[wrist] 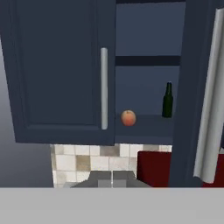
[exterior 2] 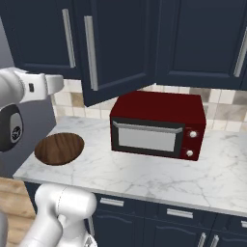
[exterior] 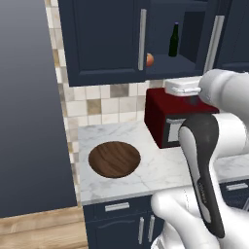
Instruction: Open the cabinet. Pick the peach and orange from the cabinet and place them into the bowl. Then close the cabinet.
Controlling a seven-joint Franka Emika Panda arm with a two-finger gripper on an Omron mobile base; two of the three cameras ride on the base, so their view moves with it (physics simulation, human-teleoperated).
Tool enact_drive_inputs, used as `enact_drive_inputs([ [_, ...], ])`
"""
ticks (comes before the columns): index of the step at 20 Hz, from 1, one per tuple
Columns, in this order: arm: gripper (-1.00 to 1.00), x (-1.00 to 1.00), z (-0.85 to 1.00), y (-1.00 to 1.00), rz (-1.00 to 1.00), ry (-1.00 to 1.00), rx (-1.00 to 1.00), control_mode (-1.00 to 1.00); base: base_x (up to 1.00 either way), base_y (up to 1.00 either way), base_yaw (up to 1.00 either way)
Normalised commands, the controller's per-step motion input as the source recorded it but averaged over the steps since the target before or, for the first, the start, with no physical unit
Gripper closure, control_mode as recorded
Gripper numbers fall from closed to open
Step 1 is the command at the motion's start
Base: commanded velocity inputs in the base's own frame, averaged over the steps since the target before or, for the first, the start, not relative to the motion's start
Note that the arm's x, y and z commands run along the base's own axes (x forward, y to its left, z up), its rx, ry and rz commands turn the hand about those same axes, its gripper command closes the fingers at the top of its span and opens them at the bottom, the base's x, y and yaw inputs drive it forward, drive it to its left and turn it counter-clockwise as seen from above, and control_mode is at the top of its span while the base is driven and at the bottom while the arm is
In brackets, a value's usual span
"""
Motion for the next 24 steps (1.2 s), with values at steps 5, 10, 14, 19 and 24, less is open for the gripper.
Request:
enact_drive_inputs([
  [5,1.0,0.25,0.0,0.02,-0.07,0.13,0.0,-1.0,0.0,0.0,0.0],
  [10,1.0,0.31,0.0,0.02,-0.15,0.13,0.0,-1.0,0.0,0.0,0.0],
  [14,1.0,0.42,0.0,0.05,-0.24,0.18,-0.03,-1.0,0.0,0.0,0.0],
  [19,1.0,0.41,0.0,0.03,-0.21,0.22,-0.04,-1.0,0.0,0.0,0.0],
  [24,1.0,0.38,-0.01,0.0,-0.17,0.16,-0.02,-1.0,0.0,0.0,0.0],
])
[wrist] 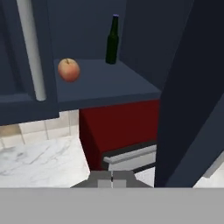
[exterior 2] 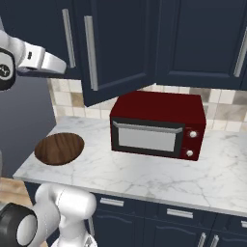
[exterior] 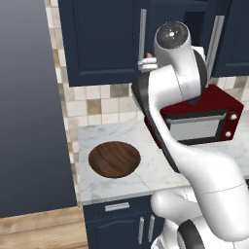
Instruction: Open the cabinet. Pick the peach and orange from the cabinet and place them into the bowl. Then close the cabinet.
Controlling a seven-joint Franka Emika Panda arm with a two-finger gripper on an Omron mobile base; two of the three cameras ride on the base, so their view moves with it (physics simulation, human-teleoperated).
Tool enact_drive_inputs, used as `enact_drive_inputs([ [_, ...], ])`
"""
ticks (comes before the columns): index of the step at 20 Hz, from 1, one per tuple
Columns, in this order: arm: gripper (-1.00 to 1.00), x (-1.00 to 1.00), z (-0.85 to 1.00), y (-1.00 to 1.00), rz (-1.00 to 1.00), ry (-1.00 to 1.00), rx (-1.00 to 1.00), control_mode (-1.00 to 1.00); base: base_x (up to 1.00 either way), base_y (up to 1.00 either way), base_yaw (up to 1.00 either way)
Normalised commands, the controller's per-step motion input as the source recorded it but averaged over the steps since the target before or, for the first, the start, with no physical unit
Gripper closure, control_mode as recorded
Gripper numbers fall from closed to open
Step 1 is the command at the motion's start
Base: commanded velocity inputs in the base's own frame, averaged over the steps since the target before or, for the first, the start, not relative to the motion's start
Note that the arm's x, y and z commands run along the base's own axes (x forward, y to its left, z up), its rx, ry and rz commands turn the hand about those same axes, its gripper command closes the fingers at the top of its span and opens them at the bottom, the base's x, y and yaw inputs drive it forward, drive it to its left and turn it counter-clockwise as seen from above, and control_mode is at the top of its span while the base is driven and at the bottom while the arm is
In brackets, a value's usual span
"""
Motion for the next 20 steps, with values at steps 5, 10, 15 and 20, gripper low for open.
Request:
enact_drive_inputs([
  [5,1.0,0.36,-0.17,0.0,-0.17,0.03,-0.13,-1.0,0.0,0.0,0.0],
  [10,1.0,0.36,-0.2,0.0,-0.14,0.0,-0.1,-1.0,0.0,0.0,0.0],
  [15,1.0,0.28,-0.13,-0.03,-0.11,0.01,-0.09,-1.0,0.0,0.0,0.0],
  [20,1.0,0.26,-0.06,-0.23,-0.09,0.0,-0.08,-1.0,0.0,0.0,0.0],
])
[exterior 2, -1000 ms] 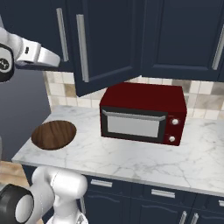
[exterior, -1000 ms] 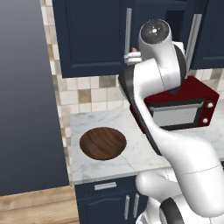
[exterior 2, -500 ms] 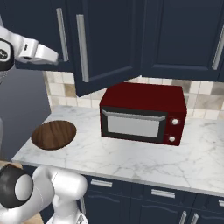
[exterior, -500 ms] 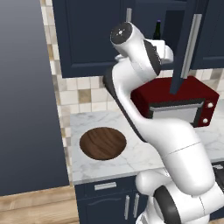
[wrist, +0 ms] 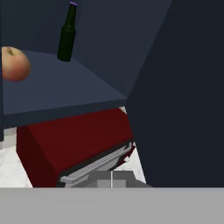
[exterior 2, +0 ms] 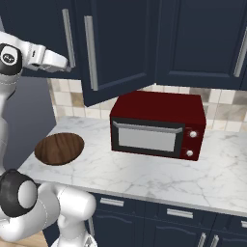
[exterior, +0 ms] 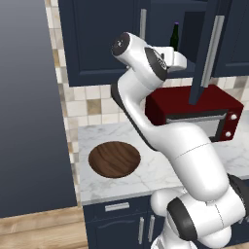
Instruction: Open the cabinet. Pick the peach and orange from the cabinet and place them into the bowl. Then close the cabinet.
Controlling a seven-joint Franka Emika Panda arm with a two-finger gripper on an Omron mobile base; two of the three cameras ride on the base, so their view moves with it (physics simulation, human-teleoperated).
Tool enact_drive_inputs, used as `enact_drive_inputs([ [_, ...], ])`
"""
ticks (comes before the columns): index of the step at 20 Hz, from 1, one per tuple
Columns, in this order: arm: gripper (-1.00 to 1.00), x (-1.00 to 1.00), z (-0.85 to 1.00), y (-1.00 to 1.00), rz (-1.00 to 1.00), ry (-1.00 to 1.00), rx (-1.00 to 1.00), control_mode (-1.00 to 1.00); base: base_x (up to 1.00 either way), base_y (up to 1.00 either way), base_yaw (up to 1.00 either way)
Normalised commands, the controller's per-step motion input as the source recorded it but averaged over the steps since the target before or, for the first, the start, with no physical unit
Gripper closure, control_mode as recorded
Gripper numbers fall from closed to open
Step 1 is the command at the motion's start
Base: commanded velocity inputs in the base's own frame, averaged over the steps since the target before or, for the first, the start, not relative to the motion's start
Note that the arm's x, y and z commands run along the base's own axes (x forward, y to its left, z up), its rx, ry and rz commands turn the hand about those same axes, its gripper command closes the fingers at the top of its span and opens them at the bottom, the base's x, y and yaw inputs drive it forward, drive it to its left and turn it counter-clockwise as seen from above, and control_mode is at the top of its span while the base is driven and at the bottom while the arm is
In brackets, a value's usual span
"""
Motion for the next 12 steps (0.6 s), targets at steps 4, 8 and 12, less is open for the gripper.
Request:
enact_drive_inputs([
  [4,1.0,0.14,-0.03,-0.5,-0.04,0.0,-0.08,-1.0,0.0,0.0,0.0],
  [8,1.0,0.05,-0.02,-0.49,-0.08,0.0,-0.07,-1.0,0.0,0.0,0.0],
  [12,1.0,0.04,-0.08,-0.34,-0.1,0.0,-0.09,-1.0,0.0,0.0,0.0],
])
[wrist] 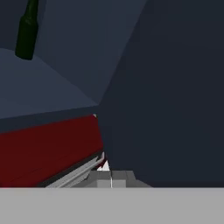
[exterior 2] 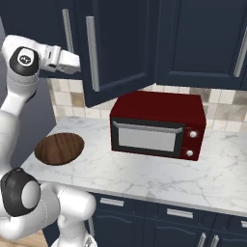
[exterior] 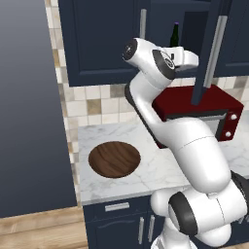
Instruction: Open the cabinet. Pick the peach and orange from the cabinet and place them into the bowl. Then close the cabinet.
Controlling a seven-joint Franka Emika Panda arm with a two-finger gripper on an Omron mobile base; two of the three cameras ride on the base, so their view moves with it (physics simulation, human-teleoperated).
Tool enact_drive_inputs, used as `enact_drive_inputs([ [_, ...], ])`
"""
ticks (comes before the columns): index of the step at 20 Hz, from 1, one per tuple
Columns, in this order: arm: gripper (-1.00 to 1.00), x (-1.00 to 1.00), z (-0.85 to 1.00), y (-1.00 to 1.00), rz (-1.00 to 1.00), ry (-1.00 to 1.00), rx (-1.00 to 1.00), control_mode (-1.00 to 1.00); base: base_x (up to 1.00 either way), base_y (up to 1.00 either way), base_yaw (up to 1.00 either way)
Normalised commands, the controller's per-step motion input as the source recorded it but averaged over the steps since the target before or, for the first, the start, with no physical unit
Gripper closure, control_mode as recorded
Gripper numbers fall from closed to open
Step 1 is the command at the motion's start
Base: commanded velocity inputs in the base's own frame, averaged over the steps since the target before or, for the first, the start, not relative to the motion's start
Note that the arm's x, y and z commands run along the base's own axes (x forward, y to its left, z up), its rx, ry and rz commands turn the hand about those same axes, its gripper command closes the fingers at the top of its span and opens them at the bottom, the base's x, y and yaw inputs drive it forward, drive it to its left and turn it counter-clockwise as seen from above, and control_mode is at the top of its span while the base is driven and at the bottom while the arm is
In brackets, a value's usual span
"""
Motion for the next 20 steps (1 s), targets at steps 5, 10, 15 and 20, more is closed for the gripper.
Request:
enact_drive_inputs([
  [5,1.0,0.0,-0.01,-0.35,-0.19,0.0,-0.1,-1.0,0.0,0.0,0.0],
  [10,1.0,0.0,0.0,-0.52,-0.22,0.03,-0.07,-1.0,0.0,0.0,0.0],
  [15,1.0,0.0,0.0,-0.6,-0.25,0.07,-0.06,-1.0,0.0,0.0,0.0],
  [20,1.0,0.0,0.0,-0.58,-0.23,0.04,-0.04,-1.0,0.0,0.0,0.0],
])
